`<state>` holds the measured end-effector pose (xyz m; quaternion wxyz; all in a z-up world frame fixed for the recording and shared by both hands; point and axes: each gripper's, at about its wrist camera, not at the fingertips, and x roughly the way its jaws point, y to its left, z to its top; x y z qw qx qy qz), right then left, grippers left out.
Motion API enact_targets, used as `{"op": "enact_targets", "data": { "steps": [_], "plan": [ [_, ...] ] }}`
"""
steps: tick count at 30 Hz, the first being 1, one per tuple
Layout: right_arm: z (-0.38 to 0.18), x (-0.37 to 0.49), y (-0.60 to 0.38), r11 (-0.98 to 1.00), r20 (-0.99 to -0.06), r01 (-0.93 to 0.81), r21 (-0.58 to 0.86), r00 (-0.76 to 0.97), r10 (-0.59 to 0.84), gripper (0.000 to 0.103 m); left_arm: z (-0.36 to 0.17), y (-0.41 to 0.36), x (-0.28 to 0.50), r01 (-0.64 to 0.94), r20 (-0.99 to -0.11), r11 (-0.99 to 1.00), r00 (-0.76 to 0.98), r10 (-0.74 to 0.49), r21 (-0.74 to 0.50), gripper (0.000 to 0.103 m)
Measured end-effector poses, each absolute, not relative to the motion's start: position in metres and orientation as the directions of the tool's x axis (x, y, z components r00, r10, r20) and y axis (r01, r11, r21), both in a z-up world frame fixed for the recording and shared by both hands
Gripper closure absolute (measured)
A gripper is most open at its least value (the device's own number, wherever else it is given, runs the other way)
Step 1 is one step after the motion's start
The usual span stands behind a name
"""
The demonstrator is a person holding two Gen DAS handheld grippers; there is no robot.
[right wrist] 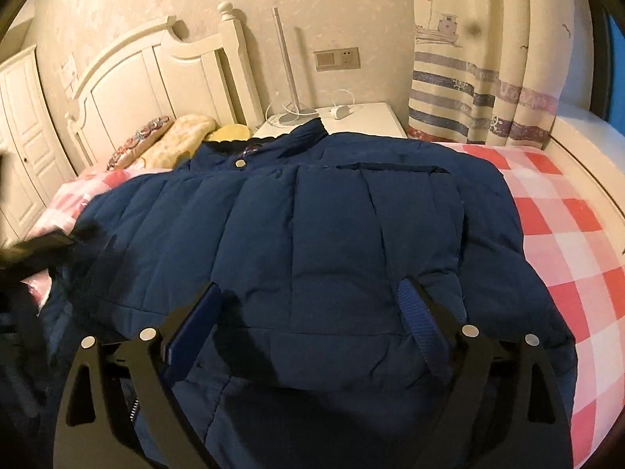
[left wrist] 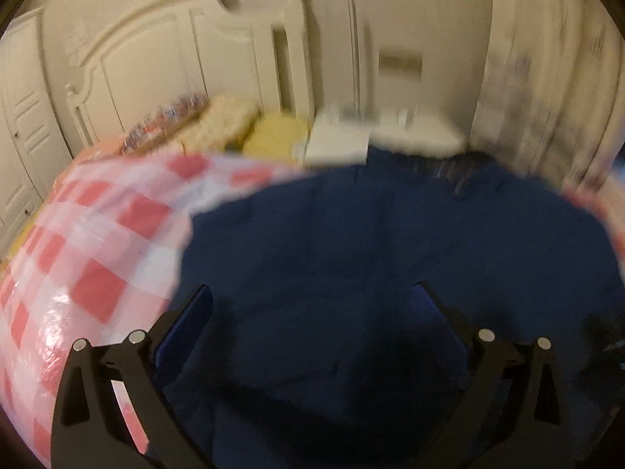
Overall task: Fold large clothes
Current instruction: 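Smooth the folded jacket with both tools and grasp the hem with the right gripper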
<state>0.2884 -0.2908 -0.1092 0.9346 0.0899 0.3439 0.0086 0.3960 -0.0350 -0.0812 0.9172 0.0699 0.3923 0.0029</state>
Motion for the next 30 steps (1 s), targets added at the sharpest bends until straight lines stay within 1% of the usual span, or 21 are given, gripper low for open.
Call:
{"op": "enact_targets", "data": {
  "steps": [1, 2, 5, 7, 8, 10, 12, 13, 14, 16, 18, 19, 22, 25, 27, 30],
  "plan": [
    [-0.109, 0.288, -0.291, 0.984, -0.640, 0.042, 0.176, 0.764, 0.082, 0.017, -0.095, -0.035, 0.404, 0.051, -0.740, 0.987, 0.668, 0.080, 0.153, 0.002],
    [-0.109, 0.289, -0.290, 0.984, -0.640, 0.039, 0.172, 0.764, 0.081, 0.017, -0.101, -0.030, 0.406, 0.061, -0.743, 0.991, 0.668, 0.046, 0.115, 0.002],
    [-0.108, 0.287, -0.294, 0.983, -0.631, 0.045, 0.179, 0.771, 0.080, 0.018, -0.090, -0.023, 0.405, 0.044, -0.755, 0.995, 0.654, 0.035, 0.084, 0.003],
    [-0.106, 0.284, -0.300, 0.980, -0.613, 0.054, 0.192, 0.787, 0.077, 0.018, -0.075, -0.017, 0.404, 0.056, -0.734, 0.998, 0.679, -0.027, 0.016, 0.002],
    [-0.105, 0.282, -0.302, 0.978, -0.602, 0.061, 0.202, 0.795, 0.075, 0.018, -0.064, -0.016, 0.406, 0.059, -0.708, 0.998, 0.706, -0.036, 0.008, 0.002],
    [-0.104, 0.279, -0.308, 0.973, -0.587, 0.073, 0.220, 0.806, 0.072, 0.018, -0.059, -0.016, 0.421, 0.031, -0.689, 0.998, 0.725, 0.014, 0.053, 0.002],
    [-0.104, 0.277, -0.312, 0.968, -0.576, 0.079, 0.238, 0.814, 0.075, 0.018, -0.070, -0.013, 0.445, 0.003, -0.726, 0.998, 0.686, 0.041, 0.059, 0.002],
    [-0.103, 0.276, -0.314, 0.965, -0.568, 0.081, 0.250, 0.819, 0.078, 0.018, -0.087, -0.007, 0.463, -0.008, -0.765, 0.999, 0.643, 0.040, 0.045, 0.002],
    [-0.103, 0.275, -0.315, 0.964, -0.563, 0.078, 0.256, 0.823, 0.083, 0.018, -0.093, -0.004, 0.466, -0.005, -0.767, 1.000, 0.641, 0.021, 0.024, 0.002],
    [-0.102, 0.274, -0.316, 0.962, -0.556, 0.077, 0.262, 0.826, 0.086, 0.018, -0.098, -0.001, 0.467, -0.009, -0.748, 1.000, 0.663, 0.017, 0.014, 0.002],
    [-0.102, 0.274, -0.318, 0.960, -0.554, 0.076, 0.271, 0.828, 0.091, 0.018, -0.097, -0.006, 0.463, -0.008, -0.738, 0.998, 0.673, 0.052, 0.062, 0.002],
    [-0.102, 0.274, -0.319, 0.958, -0.553, 0.075, 0.276, 0.828, 0.095, 0.018, -0.098, -0.006, 0.463, -0.008, -0.737, 0.998, 0.674, 0.051, 0.063, 0.002],
    [-0.103, 0.275, -0.321, 0.954, -0.551, 0.071, 0.291, 0.828, 0.106, 0.018, -0.099, 0.000, 0.467, -0.003, -0.749, 1.000, 0.663, 0.016, 0.019, 0.002],
    [-0.104, 0.275, -0.321, 0.954, -0.552, 0.072, 0.290, 0.827, 0.105, 0.018, -0.098, 0.001, 0.465, -0.001, -0.749, 1.000, 0.662, 0.017, 0.022, 0.002],
    [-0.104, 0.274, -0.321, 0.954, -0.551, 0.072, 0.291, 0.828, 0.106, 0.018, -0.092, 0.002, 0.455, -0.016, -0.751, 1.000, 0.660, 0.020, 0.012, 0.003],
    [-0.104, 0.275, -0.323, 0.953, -0.551, 0.070, 0.294, 0.827, 0.109, 0.018, -0.069, 0.006, 0.417, -0.002, -0.725, 0.999, 0.688, -0.029, -0.043, 0.002]
  ]
}}
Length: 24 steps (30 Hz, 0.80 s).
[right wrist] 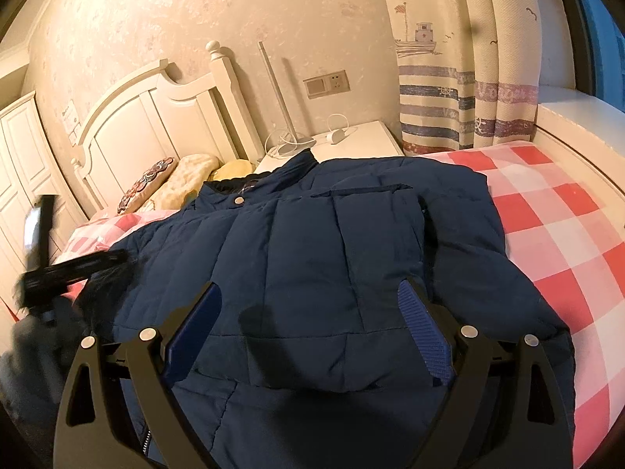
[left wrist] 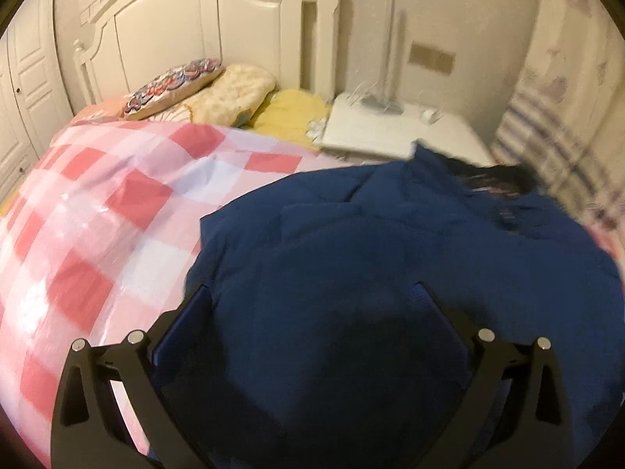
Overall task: Fold large clothes
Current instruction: 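Smooth the folded jacket with both tools and grasp the hem with the right gripper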
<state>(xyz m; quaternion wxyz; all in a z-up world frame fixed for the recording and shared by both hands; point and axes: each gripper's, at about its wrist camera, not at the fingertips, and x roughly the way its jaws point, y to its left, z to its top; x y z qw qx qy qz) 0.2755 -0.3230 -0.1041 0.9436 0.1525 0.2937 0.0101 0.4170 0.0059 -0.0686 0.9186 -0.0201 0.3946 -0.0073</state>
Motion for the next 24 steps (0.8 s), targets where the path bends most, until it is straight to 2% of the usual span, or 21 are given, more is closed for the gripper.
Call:
{"op": "enact_targets", "data": {
  "steps": [3, 6, 8, 13, 14, 15, 16, 18, 20, 24],
  "plan": [
    [-0.105, 0.276, -0.322, 0.955, -0.556, 0.072, 0.288, 0.824, 0.106, 0.016, -0.057, 0.000, 0.381, 0.040, -0.704, 0.999, 0.709, -0.049, -0.029, 0.002],
    [-0.105, 0.276, -0.321, 0.956, -0.560, 0.072, 0.283, 0.822, 0.103, 0.015, -0.079, -0.007, 0.374, 0.048, -0.728, 0.997, 0.685, 0.005, 0.052, 0.002],
    [-0.106, 0.275, -0.320, 0.955, -0.554, 0.072, 0.288, 0.826, 0.105, 0.015, -0.101, -0.001, 0.380, 0.049, -0.752, 0.999, 0.659, -0.017, 0.021, 0.002],
    [-0.104, 0.267, -0.324, 0.948, -0.520, 0.087, 0.305, 0.850, 0.089, 0.015, -0.099, -0.001, 0.378, 0.049, -0.742, 0.998, 0.671, -0.011, 0.030, 0.002],
    [-0.103, 0.264, -0.327, 0.944, -0.502, 0.090, 0.316, 0.861, 0.086, 0.018, -0.099, -0.001, 0.378, 0.048, -0.741, 0.998, 0.671, -0.012, 0.028, 0.002],
    [-0.102, 0.261, -0.329, 0.941, -0.488, 0.096, 0.324, 0.869, 0.079, 0.027, -0.099, 0.000, 0.378, 0.048, -0.741, 0.999, 0.671, -0.014, 0.024, 0.002],
    [-0.100, 0.256, -0.333, 0.934, -0.463, 0.098, 0.344, 0.883, 0.078, 0.031, -0.099, 0.000, 0.377, 0.048, -0.740, 0.999, 0.672, -0.016, 0.022, 0.002],
    [-0.098, 0.251, -0.338, 0.927, -0.438, 0.105, 0.360, 0.896, 0.069, 0.046, -0.100, 0.001, 0.377, 0.047, -0.739, 0.999, 0.673, -0.014, 0.024, 0.002],
    [-0.097, 0.251, -0.336, 0.932, -0.440, 0.116, 0.343, 0.897, 0.051, 0.050, -0.100, 0.000, 0.377, 0.047, -0.739, 0.999, 0.674, -0.011, 0.028, 0.002],
    [-0.089, 0.259, -0.327, 0.950, -0.470, 0.141, 0.278, 0.883, 0.007, 0.050, -0.100, 0.000, 0.376, 0.046, -0.739, 0.999, 0.673, -0.010, 0.028, 0.002]
  ]
}}
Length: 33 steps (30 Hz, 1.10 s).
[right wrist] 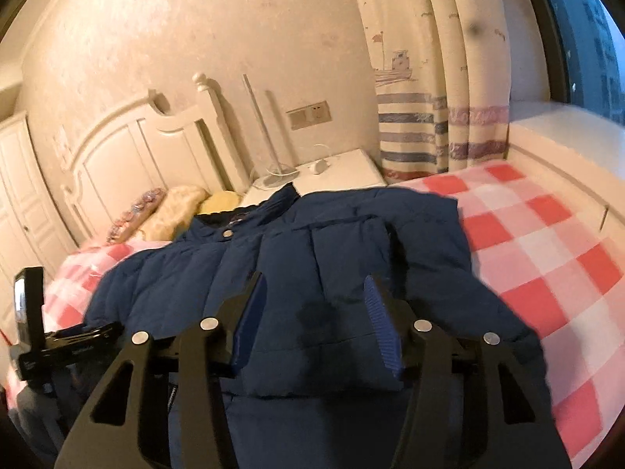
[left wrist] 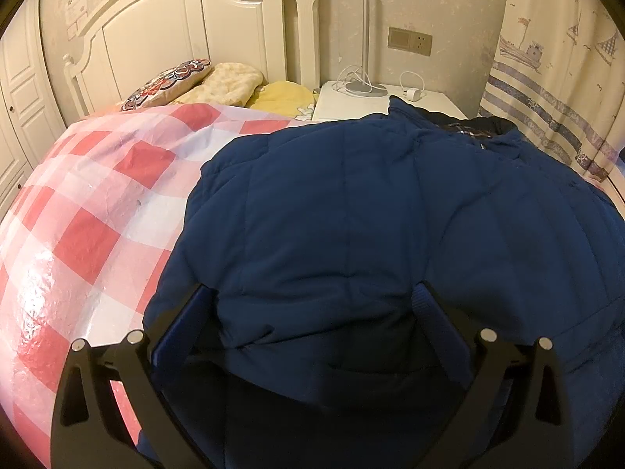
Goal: Fold large clothes
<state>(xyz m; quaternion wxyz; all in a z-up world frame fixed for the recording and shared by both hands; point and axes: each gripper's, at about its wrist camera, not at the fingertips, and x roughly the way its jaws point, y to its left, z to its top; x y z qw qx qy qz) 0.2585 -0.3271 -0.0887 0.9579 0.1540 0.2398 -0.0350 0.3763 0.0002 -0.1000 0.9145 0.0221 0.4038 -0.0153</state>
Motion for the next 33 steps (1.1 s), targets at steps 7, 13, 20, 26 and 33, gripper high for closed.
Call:
{"op": "enact_targets", "data": {
  "steps": [7, 13, 20, 26, 33],
  "plan": [
    [-0.065, 0.311, -0.315, 0.983, -0.518, 0.163, 0.084, 0.850, -0.097, 0.050, -0.100, 0.001, 0.377, 0.046, -0.739, 0.999, 0.673, -0.010, 0.029, 0.002],
    [-0.111, 0.347, -0.334, 0.976, -0.686, 0.166, 0.140, 0.728, -0.025, 0.048, -0.100, 0.000, 0.376, 0.047, -0.738, 0.999, 0.674, -0.012, 0.027, 0.002],
    [-0.085, 0.277, -0.309, 0.972, -0.600, 0.166, 0.165, 0.799, -0.035, 0.020, -0.100, 0.000, 0.375, 0.046, -0.738, 0.999, 0.674, -0.012, 0.026, 0.002],
    [-0.120, 0.275, -0.276, 0.996, -0.743, 0.088, -0.025, 0.665, -0.078, 0.007, -0.099, 0.002, 0.374, 0.047, -0.739, 0.999, 0.674, -0.016, 0.021, 0.002],
    [-0.095, 0.230, -0.257, 0.998, -0.727, 0.013, 0.063, 0.685, 0.037, 0.007, -0.078, 0.007, 0.329, 0.132, -0.774, 0.983, 0.607, -0.181, -0.126, 0.002]
  ]
}}
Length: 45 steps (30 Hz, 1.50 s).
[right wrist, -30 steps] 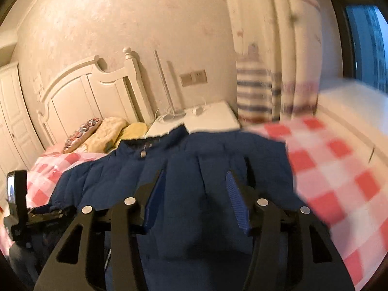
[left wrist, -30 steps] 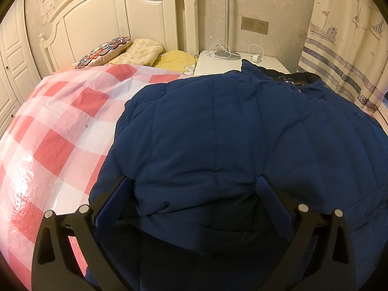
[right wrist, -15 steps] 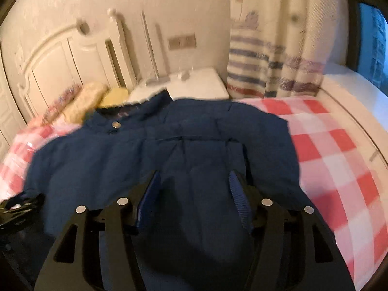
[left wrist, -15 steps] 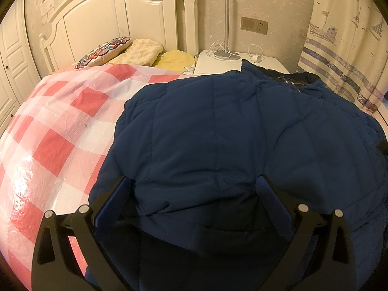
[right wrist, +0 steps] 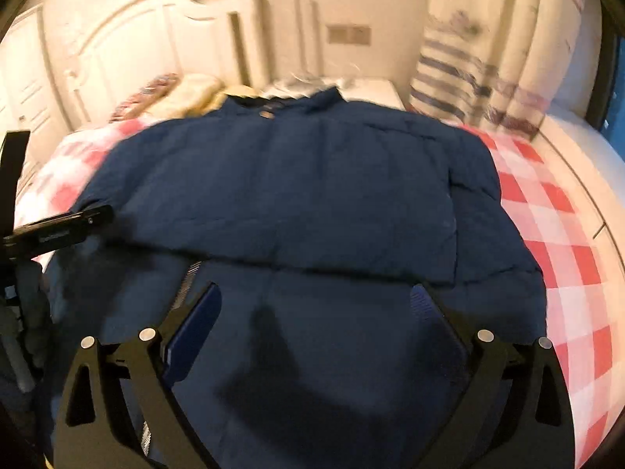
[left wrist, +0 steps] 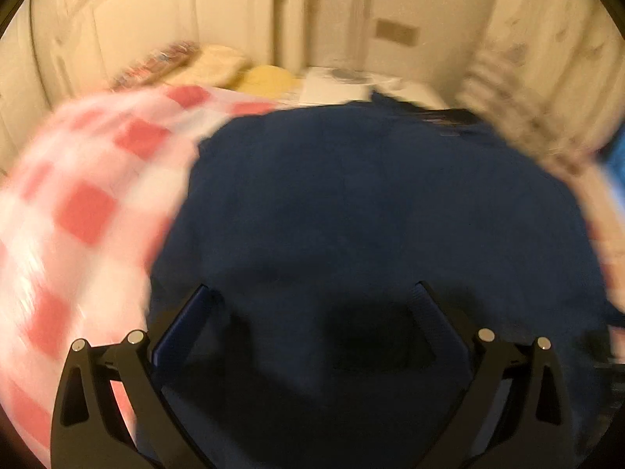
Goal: Fold large clothes
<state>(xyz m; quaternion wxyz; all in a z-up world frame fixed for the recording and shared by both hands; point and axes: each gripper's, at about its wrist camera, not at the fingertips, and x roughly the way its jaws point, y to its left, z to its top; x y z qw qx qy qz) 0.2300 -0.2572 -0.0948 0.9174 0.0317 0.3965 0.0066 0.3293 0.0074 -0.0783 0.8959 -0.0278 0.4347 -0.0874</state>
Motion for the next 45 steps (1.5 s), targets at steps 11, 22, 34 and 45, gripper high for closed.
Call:
{"op": "enact_targets", "data": {
  "steps": [11, 22, 34, 45],
  "plan": [
    [-0.114, 0.188, -0.245, 0.997, -0.787, -0.072, 0.012, 0.615, 0.054, 0.006, -0.101, -0.023, 0.251, 0.247, -0.813, 0.968, 0.570, -0.116, 0.035, 0.002],
    [-0.116, 0.123, -0.293, 0.997, -0.779, 0.027, 0.066, 0.626, 0.035, 0.004, -0.103, 0.056, 0.223, 0.113, -0.808, 0.993, 0.583, -0.083, -0.021, 0.002],
    [-0.135, 0.052, -0.233, 0.988, -0.744, -0.152, -0.020, 0.663, 0.086, 0.004, -0.118, 0.022, 0.140, 0.301, -0.772, 0.947, 0.627, -0.105, 0.115, 0.002],
    [-0.149, 0.009, -0.228, 0.987, -0.677, -0.158, -0.024, 0.729, 0.100, 0.004, -0.126, 0.053, 0.100, 0.316, -0.746, 0.945, 0.648, -0.154, 0.080, 0.002]
  ]
}}
